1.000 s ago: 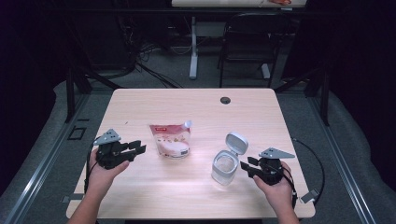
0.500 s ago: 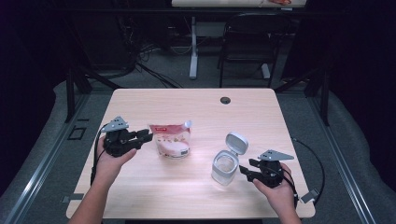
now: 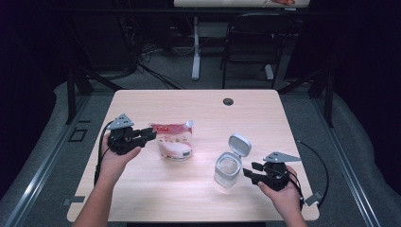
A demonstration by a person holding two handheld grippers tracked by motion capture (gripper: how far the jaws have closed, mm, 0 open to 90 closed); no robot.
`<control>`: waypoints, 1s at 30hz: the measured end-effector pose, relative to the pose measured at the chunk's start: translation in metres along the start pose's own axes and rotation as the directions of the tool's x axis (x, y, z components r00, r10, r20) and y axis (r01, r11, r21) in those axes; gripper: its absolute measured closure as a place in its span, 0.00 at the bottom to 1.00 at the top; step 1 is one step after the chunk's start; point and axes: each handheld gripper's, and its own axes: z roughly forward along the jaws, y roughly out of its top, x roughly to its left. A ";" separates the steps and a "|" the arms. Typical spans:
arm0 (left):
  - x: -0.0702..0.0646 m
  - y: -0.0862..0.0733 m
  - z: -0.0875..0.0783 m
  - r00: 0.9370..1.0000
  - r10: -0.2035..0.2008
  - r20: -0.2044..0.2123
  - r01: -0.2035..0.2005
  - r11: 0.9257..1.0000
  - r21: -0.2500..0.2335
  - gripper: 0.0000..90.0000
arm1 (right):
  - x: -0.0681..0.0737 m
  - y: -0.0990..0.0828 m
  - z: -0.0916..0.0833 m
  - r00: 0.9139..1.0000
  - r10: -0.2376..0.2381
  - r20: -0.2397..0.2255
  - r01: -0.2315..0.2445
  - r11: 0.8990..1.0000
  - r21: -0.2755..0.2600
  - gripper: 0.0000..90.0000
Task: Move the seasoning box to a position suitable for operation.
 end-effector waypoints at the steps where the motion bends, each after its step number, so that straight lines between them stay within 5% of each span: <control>1: 0.000 -0.001 -0.002 1.000 0.000 -0.004 0.000 1.000 -0.007 0.80 | 0.002 0.002 -0.004 1.000 -0.015 0.005 0.015 1.000 0.001 0.61; 12: 0.008 0.001 -0.008 1.000 -0.022 -0.022 0.021 0.999 -0.034 0.79 | 0.017 0.029 -0.035 0.996 -0.085 0.016 0.086 0.996 -0.023 0.64; 16: 0.007 0.006 -0.003 1.000 0.021 0.005 -0.021 0.999 -0.026 0.82 | 0.029 0.049 -0.044 0.991 -0.135 0.020 0.135 0.990 -0.039 0.64; 30: 0.011 0.007 -0.001 0.999 0.029 0.019 -0.029 0.999 -0.030 0.84 | 0.053 0.090 -0.046 0.981 -0.192 -0.005 0.191 0.979 -0.067 0.64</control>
